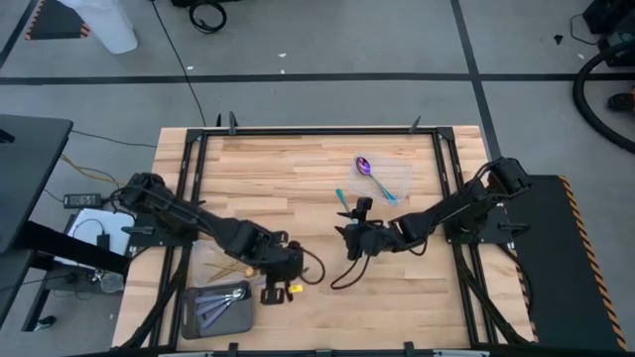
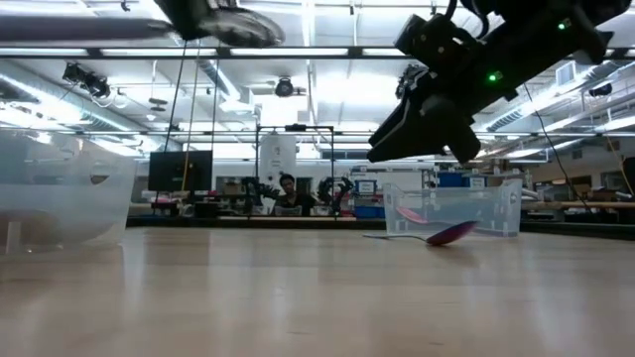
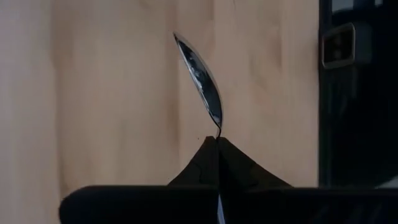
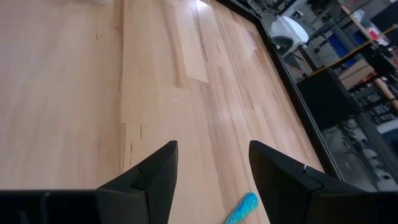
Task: Sort silverware by color (type)
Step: Put the purple spoon into the black bin
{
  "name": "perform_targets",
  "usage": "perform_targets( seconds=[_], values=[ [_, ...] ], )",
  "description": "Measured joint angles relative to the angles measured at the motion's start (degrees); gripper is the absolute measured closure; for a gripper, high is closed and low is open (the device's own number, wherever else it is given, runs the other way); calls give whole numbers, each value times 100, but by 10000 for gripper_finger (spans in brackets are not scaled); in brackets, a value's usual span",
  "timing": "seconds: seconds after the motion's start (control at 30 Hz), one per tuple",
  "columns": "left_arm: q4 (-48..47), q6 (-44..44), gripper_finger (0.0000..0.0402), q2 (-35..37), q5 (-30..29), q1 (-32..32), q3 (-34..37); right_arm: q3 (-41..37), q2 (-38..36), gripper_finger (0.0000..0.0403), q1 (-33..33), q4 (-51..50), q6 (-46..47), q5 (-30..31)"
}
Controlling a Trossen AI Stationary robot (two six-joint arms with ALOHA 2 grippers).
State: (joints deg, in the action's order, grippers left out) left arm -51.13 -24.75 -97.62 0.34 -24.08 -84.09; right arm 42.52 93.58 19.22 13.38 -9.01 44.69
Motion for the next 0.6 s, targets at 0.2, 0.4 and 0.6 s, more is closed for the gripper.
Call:
perform_targets(
  seconds=[0.2, 0.4, 0.6],
  values=[
    [-84, -671, 401, -2, 94, -435, 2, 2, 0, 195, -290, 280, -278, -436],
    [-191, -1250, 401, -2, 82, -862, 2, 1, 0, 195, -613, 715, -636, -931],
    [-329, -1881, 401, -9, -37, -1325, 4, 0, 0, 195, -919, 1178, -915, -1628]
  ],
)
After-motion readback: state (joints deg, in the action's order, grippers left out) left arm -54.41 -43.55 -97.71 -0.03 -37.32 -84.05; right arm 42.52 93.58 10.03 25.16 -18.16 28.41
